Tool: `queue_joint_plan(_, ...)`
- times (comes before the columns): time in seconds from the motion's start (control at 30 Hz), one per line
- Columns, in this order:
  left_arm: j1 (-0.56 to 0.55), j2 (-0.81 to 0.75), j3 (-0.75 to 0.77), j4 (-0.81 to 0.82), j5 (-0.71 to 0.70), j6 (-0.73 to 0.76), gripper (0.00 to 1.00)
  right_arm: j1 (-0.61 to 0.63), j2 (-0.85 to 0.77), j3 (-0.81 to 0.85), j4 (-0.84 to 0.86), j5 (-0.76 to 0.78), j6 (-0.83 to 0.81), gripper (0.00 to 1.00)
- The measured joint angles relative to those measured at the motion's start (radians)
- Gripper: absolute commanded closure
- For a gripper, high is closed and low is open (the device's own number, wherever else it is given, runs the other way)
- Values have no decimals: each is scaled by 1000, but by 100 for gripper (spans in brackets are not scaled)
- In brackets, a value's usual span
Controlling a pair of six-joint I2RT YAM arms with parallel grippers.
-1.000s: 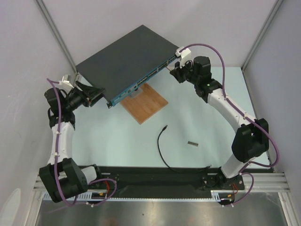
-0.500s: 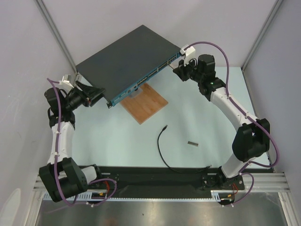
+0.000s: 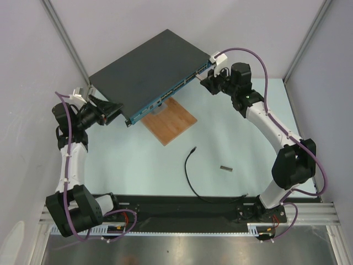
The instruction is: Insert the plug into the switch port
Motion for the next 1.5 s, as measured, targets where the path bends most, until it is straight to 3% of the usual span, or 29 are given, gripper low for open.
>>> queue_joint_plan(0.63,1,8,11,-14,8,6,100,0,13,7,3,-12,24,100)
queue_joint_plan(1.5,5,40,51,-70,45,42,100,-32,-5,-110,166,-73,76,100)
